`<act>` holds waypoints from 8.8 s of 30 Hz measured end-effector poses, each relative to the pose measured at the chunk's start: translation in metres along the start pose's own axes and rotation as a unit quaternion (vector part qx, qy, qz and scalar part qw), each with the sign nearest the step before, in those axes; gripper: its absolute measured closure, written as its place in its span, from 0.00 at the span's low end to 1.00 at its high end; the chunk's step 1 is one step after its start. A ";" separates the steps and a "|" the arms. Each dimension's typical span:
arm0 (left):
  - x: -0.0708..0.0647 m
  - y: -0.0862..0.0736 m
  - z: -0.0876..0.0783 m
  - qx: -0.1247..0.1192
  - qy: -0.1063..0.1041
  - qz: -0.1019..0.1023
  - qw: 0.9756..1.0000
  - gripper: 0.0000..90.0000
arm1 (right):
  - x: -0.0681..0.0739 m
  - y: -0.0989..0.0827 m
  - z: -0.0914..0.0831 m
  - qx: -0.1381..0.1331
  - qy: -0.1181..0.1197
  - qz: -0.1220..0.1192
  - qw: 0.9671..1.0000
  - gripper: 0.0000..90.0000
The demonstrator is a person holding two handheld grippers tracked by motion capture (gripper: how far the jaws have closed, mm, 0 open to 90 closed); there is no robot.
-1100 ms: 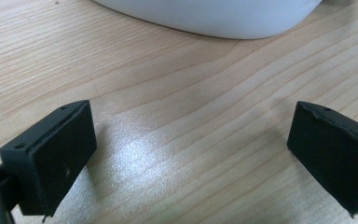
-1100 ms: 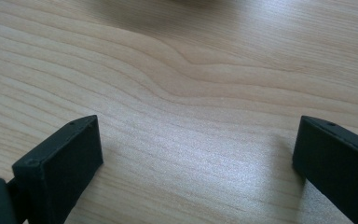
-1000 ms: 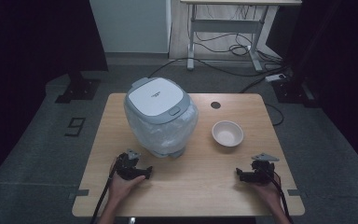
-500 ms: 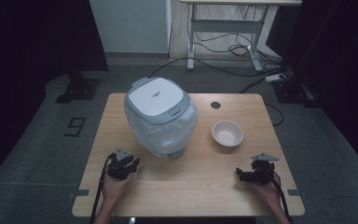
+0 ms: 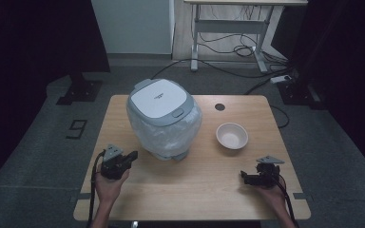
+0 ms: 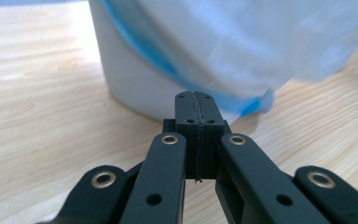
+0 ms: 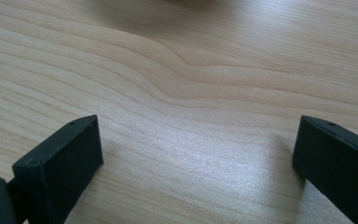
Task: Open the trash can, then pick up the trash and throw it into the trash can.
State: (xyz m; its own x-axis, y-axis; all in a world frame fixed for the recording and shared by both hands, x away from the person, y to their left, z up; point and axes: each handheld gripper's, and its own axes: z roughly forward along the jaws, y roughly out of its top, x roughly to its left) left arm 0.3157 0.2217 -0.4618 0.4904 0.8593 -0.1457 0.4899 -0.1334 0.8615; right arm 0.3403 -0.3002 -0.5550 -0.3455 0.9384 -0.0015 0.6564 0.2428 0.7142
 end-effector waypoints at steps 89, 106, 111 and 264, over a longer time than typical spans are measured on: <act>-0.079 0.163 0.056 -0.023 -0.099 0.048 0.994 1.00 | 0.001 -0.001 -0.001 -0.002 0.000 0.001 1.000 0.02; -0.074 0.160 0.050 -0.041 -0.120 0.035 0.991 0.88 | 0.001 -0.001 -0.002 -0.003 0.000 0.001 1.000 0.03; -0.082 0.148 0.028 -0.057 -0.098 0.057 0.992 0.53 | 0.001 -0.001 -0.001 -0.003 0.001 0.001 1.000 0.03; -0.011 -0.038 0.059 0.106 -0.010 0.005 0.994 0.30 | -0.007 0.116 -0.052 -0.191 0.136 0.077 0.969 0.92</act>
State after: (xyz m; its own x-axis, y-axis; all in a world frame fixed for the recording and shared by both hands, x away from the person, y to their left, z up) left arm 0.3341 0.1888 -0.5219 0.5090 0.8479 -0.1481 0.6240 -0.2450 0.7420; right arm 0.3840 -0.2917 -0.4362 -0.4610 0.8442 0.2733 0.4360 -0.0527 0.8984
